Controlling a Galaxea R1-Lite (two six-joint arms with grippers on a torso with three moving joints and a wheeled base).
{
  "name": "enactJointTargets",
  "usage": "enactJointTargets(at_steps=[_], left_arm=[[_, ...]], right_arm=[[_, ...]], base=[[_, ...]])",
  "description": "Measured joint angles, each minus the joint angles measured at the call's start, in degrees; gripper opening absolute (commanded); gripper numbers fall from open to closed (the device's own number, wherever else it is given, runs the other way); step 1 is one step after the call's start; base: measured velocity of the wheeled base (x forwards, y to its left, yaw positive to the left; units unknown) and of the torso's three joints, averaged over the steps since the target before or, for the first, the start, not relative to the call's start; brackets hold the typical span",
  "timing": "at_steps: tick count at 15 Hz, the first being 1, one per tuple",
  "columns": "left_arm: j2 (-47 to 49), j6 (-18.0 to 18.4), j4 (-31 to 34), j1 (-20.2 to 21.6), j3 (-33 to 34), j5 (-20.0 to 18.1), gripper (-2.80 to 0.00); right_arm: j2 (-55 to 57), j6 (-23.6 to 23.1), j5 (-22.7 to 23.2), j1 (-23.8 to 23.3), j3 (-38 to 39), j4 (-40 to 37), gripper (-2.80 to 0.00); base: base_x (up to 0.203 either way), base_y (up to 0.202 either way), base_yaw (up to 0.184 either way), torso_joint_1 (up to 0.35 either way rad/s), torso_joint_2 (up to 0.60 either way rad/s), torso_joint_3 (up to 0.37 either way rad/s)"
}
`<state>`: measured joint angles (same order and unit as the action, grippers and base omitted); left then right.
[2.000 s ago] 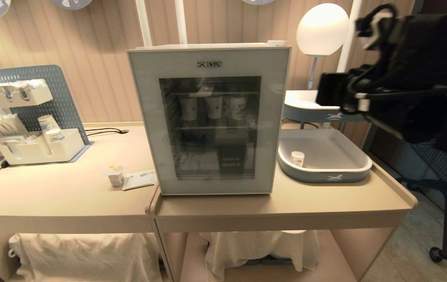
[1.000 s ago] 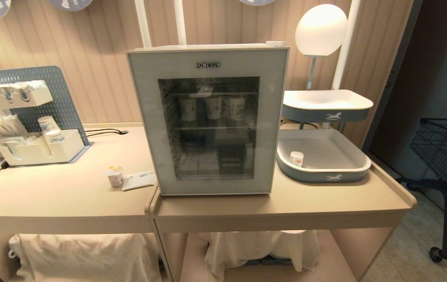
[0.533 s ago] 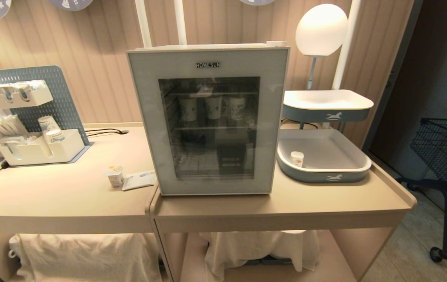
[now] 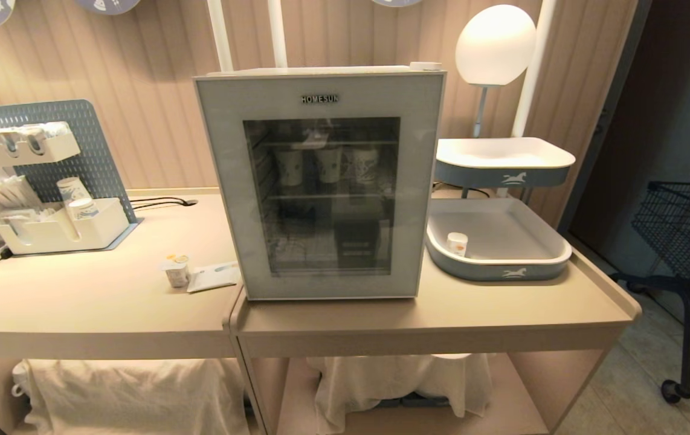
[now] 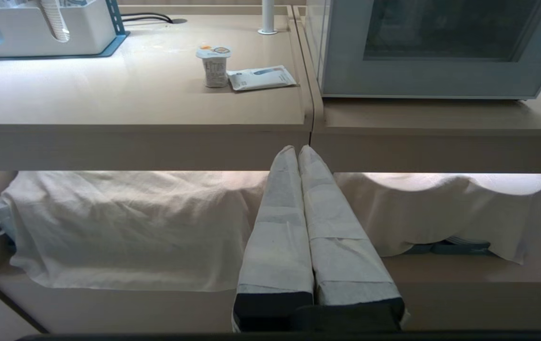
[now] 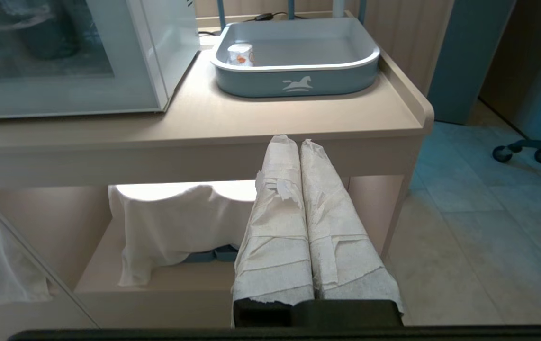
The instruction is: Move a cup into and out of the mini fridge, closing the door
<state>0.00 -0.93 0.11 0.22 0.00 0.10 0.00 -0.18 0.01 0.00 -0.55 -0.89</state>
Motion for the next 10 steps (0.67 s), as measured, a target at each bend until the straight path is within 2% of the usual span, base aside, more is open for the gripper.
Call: enactJointTargets(at_steps=[2, 8, 10], left_arm=[[0.00, -0.04, -0.04, 0.13, 0.00, -0.10, -2.80], [0.00, 0.02, -0.04, 0.11, 0.00, -0.01, -2.80], [0.00, -0.01, 0.00, 0.08, 0.00, 0.00, -2.80]], right_arm=[[0.00, 0.12, -0.15, 0.07, 0.04, 0.15, -2.80], [0.02, 0.18, -0.20, 0.07, 0.09, 0.18, -2.80], [0.02, 0.18, -0.17, 0.00, 0.09, 0.21, -2.80]], base=[[0.003, 0.085, -0.012, 0.005, 0.00, 0.002], [0.000, 0.185, 0.002, 0.003, 0.00, 0.004], [0.000, 0.053, -0.001, 0.002, 0.00, 0.000]])
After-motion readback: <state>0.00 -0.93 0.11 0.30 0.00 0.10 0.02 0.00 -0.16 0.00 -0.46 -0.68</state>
